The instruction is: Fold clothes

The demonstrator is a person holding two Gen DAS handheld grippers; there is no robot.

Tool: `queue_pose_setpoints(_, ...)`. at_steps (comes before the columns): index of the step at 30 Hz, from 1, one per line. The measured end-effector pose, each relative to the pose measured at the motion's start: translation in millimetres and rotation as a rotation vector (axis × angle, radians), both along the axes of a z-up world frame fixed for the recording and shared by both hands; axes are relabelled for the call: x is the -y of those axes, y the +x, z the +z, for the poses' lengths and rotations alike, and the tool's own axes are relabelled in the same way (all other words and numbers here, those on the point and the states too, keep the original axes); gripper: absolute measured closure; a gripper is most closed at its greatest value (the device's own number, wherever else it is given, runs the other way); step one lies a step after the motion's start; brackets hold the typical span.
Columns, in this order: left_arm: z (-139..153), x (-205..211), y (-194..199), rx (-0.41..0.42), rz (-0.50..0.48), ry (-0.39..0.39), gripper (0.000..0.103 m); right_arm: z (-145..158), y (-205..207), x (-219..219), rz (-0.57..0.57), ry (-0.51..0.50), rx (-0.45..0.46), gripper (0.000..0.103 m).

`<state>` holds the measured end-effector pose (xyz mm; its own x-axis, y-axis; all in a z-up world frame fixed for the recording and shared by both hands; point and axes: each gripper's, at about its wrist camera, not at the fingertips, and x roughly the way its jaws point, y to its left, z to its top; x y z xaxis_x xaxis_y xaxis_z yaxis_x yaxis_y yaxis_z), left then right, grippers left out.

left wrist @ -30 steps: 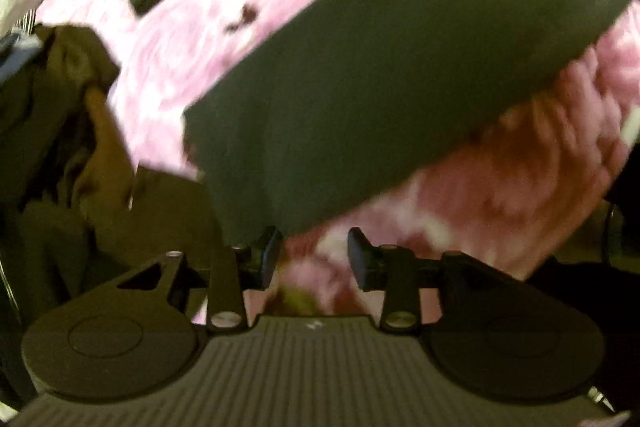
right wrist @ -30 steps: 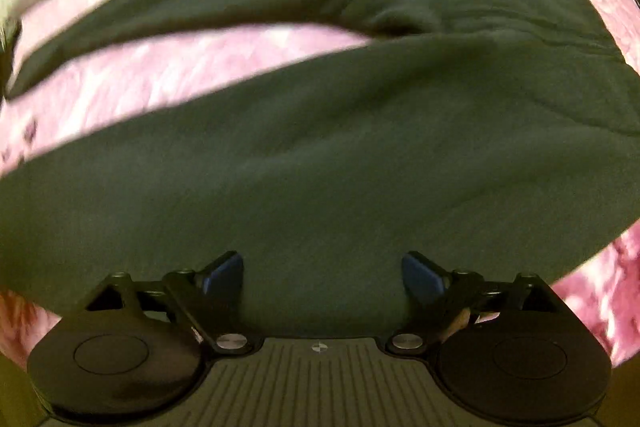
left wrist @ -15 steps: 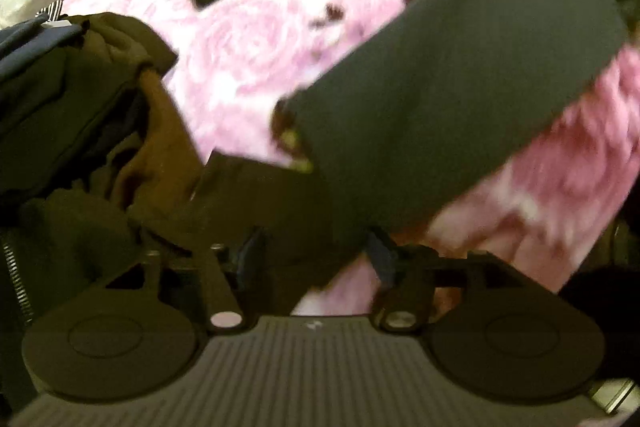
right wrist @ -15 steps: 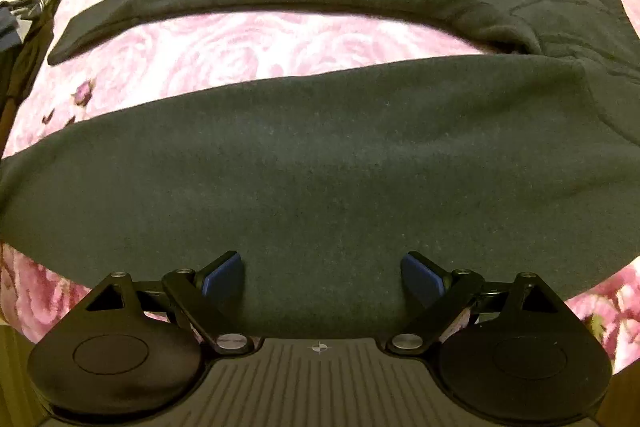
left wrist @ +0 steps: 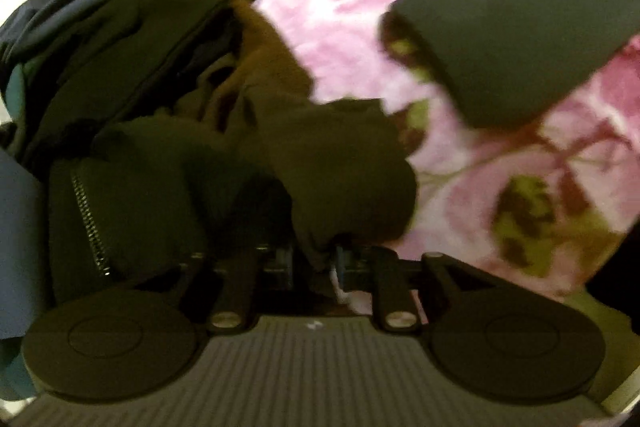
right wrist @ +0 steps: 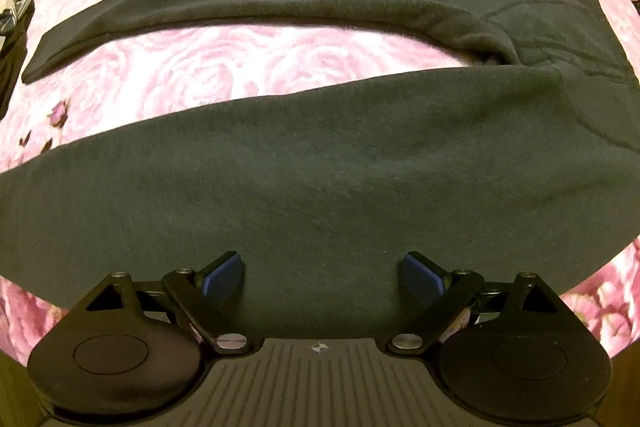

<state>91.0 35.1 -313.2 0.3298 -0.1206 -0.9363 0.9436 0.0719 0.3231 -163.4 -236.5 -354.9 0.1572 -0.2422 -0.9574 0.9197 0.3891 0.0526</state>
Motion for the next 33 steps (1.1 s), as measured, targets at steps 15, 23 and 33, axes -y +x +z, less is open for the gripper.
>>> queue_pose_setpoints(15, 51.5, 54.9, -117.7, -0.047, -0.212, -0.090, 0.066, 26.5, -81.0, 19.8, -0.043, -0.066, -0.049, 0.012)
queue_pose_setpoints(23, 27.8, 104.8, -215.9, 0.007, -0.434, -0.087, 0.058, 36.0, -164.8, 35.0, 0.184, -0.216, -0.229, 0.012)
queue_pose_setpoints(33, -19.2, 106.8, -261.1, 0.250, -0.551, -0.007, 0.053, -1.6, -221.1, 45.2, 0.650, -0.302, -0.374, 0.012)
